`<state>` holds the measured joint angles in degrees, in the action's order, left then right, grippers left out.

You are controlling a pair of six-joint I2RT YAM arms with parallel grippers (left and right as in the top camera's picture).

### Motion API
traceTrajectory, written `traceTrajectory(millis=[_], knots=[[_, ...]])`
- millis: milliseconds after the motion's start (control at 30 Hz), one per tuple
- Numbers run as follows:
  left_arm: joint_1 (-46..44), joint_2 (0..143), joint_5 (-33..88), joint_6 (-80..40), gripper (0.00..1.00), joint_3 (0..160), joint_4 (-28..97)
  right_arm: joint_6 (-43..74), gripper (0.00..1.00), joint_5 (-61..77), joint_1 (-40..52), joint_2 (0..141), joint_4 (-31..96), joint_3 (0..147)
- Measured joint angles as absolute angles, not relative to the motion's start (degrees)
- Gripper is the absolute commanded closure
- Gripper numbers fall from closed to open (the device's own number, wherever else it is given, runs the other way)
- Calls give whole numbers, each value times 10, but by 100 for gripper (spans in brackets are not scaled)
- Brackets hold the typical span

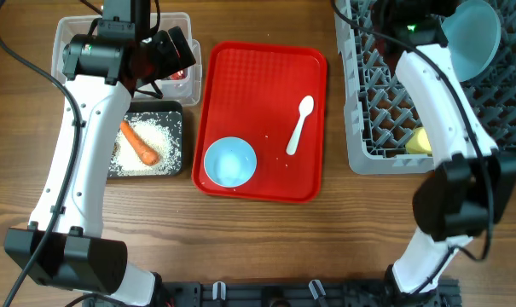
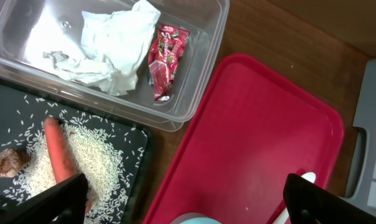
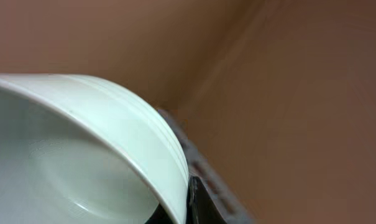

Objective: Sort waste into correct bins and load items into the dishwasher rack
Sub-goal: 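Carry the green bowl with the right gripper and set it in the rack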

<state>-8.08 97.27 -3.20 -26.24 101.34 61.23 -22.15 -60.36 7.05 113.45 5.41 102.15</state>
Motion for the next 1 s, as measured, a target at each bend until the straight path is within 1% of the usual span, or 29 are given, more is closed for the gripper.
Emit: traceTrajectory(millis=[33,133,233,300,400,467,867,1000], knots=[[-81,973,-32,-262,0,1013,613,-282,96,-613,60,1157,37,1021],[-81,973,-32,-262,0,1013,612,-383,96,-622,46,1194,24,1021],[-81,973,-32,-262,0,1013,613,-463,95,-624,42,1225,20,1021],[-81,973,-32,-262,0,1013,613,-491,93,-624,43,1236,19,1021],[-81,973,-32,-262,0,1013,612,-514,90,-611,43,1245,15,1021],[-81,973,-32,-262,0,1013,612,-520,91,-601,43,1250,15,1021],[-81,973,-32,-262,0,1013,613,-524,89,-563,43,1274,17,1021],[-81,973,-32,-262,0,1013,613,-524,89,-559,43,1274,41,1021]])
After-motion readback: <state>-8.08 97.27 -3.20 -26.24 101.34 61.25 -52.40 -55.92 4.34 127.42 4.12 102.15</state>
